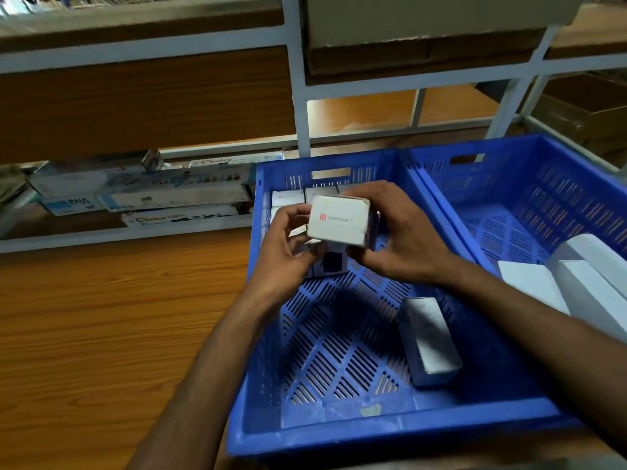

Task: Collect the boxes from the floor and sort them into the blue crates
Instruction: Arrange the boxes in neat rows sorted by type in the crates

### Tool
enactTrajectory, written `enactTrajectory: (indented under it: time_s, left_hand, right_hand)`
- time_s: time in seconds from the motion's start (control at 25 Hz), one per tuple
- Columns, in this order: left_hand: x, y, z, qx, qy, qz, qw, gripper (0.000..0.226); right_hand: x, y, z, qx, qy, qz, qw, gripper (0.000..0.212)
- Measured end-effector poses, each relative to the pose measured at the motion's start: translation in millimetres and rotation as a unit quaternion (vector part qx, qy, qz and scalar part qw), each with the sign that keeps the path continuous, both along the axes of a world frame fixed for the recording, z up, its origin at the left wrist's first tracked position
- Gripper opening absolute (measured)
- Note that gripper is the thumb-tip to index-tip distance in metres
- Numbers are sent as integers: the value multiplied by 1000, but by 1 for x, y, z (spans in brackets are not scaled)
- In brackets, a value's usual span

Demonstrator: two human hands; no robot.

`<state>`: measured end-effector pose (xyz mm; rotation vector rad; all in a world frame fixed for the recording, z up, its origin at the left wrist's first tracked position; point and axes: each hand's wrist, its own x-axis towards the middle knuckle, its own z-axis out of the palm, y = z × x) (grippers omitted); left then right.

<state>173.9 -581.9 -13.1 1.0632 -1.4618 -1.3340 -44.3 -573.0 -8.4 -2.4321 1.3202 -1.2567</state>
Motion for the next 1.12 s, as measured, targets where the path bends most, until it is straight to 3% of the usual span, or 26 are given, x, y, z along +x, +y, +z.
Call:
enactTrajectory:
  time_s: [0.12,0.2,0.36,0.44,0.52,0.6,0.64,0.72,0.8,0.88,1.0,1.12]
  left_hand:
    - [2,-6,-1,20,48,61,997,54]
    - [2,-8,-1,32,66,85,994,46]
    - [3,-7,0,37,64,98,992,41]
    - [4,-7,-1,46,69,106,991,43]
    - [5,-7,0,50,71,114,990,47]
    - [6,-6,2,57,76,117,989,48]
    - [6,-6,2,61,79,116,988,47]
    - [6,-6,3,69,83,115,987,44]
    - [6,-6,4,72,80,115,988,42]
    - [5,-6,5,72,75,111,988,40]
    - [6,-6,5,72,70,109,989,38]
    - [5,-6,5,74,69,106,989,37]
  right_hand:
    - [1,1,5,-158,88,-24,983,61]
    - [3,3,5,-203,85,-32,975,63]
    - [1,-5,-1,-127,-5,-23,992,64]
    - [-5,-11,-5,12,-128,-20,991,69]
    - [-11,-15,-2,178,-277,-20,944,79]
    - [-18,-19,0,252,-393,-5,885,83]
    - [-21,-18,2,283,-460,32,841,81]
    - [-26,-14,12,359,-574,150,721,67]
    - [-30,-10,17,404,-633,217,623,52]
    - [-31,-9,16,427,-645,234,589,50]
    - [-28,-12,15,428,-637,164,620,35]
    - [-27,-20,12,386,-556,18,736,44]
